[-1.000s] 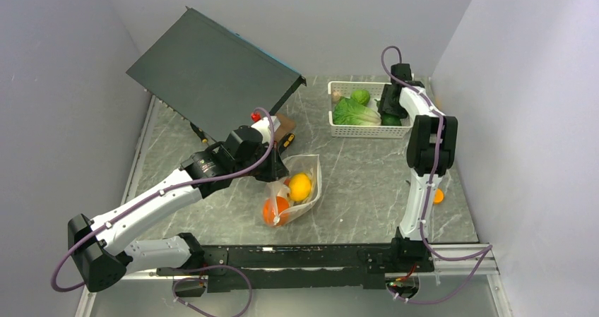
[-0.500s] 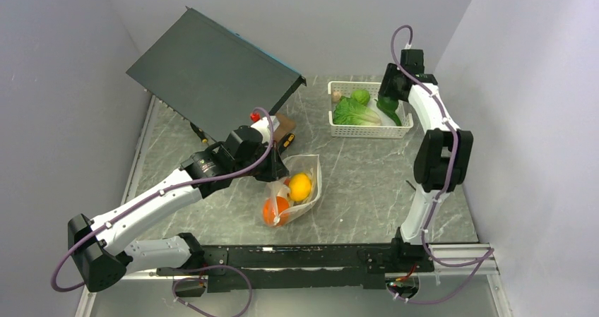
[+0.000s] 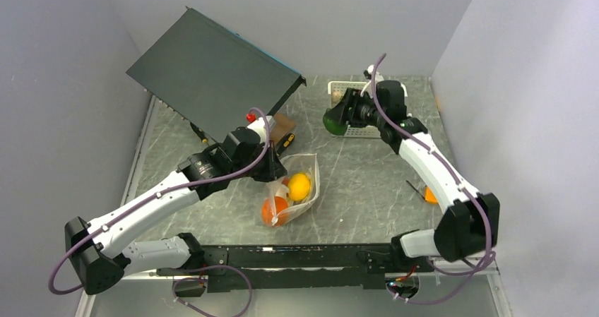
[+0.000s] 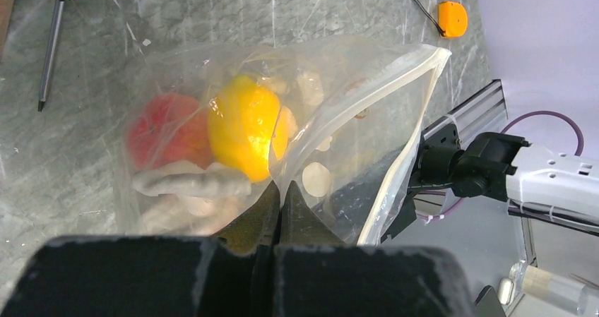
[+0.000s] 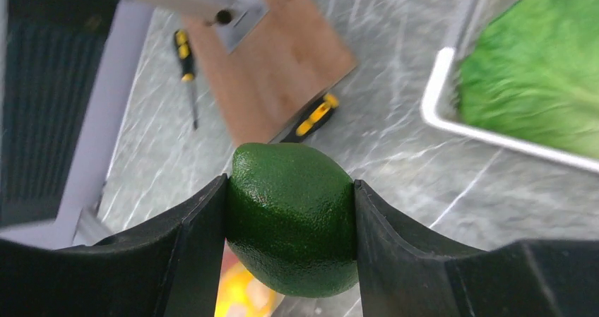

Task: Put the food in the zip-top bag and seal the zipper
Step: Place the fake fruit in the zipper food storage bag.

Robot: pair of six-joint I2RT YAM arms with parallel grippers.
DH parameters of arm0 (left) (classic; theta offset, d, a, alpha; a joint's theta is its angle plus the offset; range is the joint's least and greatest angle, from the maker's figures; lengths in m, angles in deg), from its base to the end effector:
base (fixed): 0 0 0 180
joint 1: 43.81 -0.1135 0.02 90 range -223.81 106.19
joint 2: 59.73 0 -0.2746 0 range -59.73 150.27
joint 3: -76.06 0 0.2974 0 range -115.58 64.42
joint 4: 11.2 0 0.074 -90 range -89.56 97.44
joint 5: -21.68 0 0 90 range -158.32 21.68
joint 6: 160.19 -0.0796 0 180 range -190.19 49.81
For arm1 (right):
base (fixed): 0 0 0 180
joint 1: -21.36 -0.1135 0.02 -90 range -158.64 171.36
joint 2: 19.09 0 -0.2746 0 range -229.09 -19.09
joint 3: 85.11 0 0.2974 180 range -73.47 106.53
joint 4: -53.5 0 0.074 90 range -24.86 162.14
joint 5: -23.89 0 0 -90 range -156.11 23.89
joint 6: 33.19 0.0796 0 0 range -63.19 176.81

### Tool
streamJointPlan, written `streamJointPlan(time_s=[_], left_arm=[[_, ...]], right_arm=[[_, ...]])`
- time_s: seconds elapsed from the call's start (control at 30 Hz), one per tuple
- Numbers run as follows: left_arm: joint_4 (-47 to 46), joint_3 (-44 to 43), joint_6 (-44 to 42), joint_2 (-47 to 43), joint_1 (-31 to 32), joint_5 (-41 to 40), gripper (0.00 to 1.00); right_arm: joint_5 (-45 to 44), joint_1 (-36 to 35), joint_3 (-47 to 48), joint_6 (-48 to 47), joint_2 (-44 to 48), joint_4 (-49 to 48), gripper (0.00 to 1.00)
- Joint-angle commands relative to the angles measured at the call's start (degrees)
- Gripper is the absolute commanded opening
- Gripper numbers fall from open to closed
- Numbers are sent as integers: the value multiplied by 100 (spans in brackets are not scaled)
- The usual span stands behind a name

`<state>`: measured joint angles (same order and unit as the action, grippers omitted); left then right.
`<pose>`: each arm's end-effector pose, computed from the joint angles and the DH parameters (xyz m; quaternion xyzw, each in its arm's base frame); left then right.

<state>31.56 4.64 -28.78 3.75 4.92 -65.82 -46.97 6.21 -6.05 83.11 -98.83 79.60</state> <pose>0.2071 -0.2413 0.3126 0.0666 0.8836 -0.3415 0.3133 0.3809 0.1302 0.3130 -0.0051 0.8443 0.3153 0.4333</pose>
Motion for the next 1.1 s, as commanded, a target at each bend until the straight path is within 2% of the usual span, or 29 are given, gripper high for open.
streamJointPlan(time_s=[0.0,0.3,0.5,0.77,0.93,1.07], left_arm=[[-78,108,152,-216,17,-112,0],[-77,154,186,-288,14,-169,0],[45,4,175,-240,14,-196,0],[119,-58,206,-235,16,-190,0],[191,-157,171,-236,14,-206,0],[208,-193,166,-246,18,-204,0]], right_arm=[[462,-293,-469,77,834,-286,0],[1238,-665,-1770,-15,2709,-471,0],[1731,-1021,-2168,304,3616,-1378,0],[1800,-1887,-1852,121,3230,-2095,0],[1320,-2718,-1811,-434,2858,-2174,0],[1009,-3142,-1725,-927,2573,-1858,11]])
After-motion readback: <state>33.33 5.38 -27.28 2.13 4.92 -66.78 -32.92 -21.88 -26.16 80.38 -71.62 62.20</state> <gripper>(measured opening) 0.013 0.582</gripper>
